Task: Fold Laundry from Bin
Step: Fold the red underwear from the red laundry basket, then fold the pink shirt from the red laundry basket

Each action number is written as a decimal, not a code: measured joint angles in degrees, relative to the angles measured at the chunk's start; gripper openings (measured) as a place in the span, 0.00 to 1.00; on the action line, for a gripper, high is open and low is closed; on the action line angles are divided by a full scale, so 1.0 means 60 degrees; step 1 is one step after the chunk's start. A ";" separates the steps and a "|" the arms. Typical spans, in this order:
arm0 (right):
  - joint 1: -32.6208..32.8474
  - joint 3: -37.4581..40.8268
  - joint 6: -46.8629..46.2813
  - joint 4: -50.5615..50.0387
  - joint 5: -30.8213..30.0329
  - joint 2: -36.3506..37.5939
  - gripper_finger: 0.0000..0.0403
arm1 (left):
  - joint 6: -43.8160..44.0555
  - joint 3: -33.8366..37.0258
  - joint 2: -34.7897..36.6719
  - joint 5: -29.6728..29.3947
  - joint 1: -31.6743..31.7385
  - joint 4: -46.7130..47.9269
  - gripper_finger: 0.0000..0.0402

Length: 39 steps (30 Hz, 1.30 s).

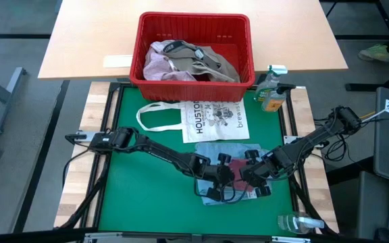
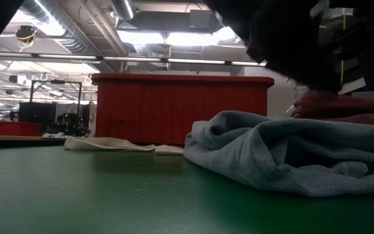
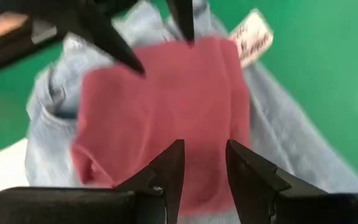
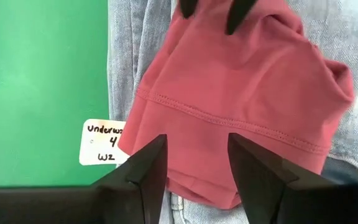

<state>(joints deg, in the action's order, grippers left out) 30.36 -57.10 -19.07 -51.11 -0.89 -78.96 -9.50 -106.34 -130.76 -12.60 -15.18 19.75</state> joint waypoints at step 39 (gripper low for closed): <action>-0.0001 -0.0004 0.0306 -0.0050 -0.0006 0.0000 0.42 | -0.1452 -0.4592 0.0370 0.0007 0.1191 0.5759 0.28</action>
<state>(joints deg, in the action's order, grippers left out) 30.36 -57.12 -17.23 -51.40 -0.92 -78.96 -18.21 -133.89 -128.54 -12.56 -8.03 54.31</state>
